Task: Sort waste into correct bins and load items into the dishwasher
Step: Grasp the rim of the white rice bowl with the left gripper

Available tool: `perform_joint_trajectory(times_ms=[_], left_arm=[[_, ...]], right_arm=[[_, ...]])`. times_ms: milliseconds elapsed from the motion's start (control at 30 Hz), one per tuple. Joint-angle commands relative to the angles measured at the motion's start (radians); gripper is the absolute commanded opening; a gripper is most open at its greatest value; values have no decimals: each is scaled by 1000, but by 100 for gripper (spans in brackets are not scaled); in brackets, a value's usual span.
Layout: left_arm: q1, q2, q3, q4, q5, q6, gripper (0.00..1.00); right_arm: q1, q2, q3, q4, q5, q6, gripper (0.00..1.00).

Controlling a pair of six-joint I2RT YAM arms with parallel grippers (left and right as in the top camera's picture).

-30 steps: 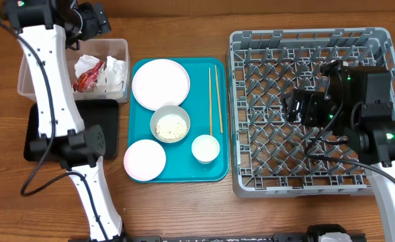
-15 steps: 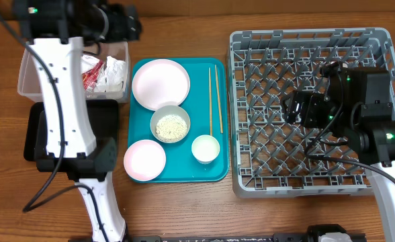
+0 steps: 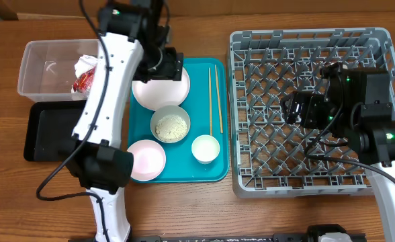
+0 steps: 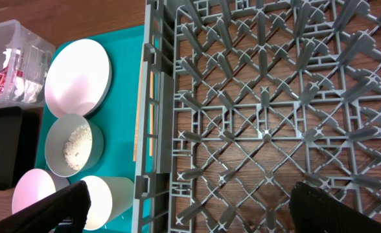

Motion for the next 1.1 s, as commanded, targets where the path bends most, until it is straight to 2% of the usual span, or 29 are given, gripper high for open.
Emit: perform_joint_trajectory(times_ms=[0, 600, 867, 1000, 1067], left_arm=[[-63, 2, -91, 64, -21, -29, 75], [-137, 3, -575, 408, -43, -110, 59], [-150, 3, -674, 531, -46, -121, 52], [-158, 3, -712, 573, -67, -120, 46], [-159, 3, -732, 587, -68, -118, 39]], right_arm=[[-4, -2, 19, 2, -9, 3, 100], [-4, -1, 19, -4, -9, 3, 100], [-4, -1, 19, -5, -9, 3, 100], [-4, 2, 19, -5, -9, 3, 100], [-4, 6, 19, -6, -9, 3, 100]])
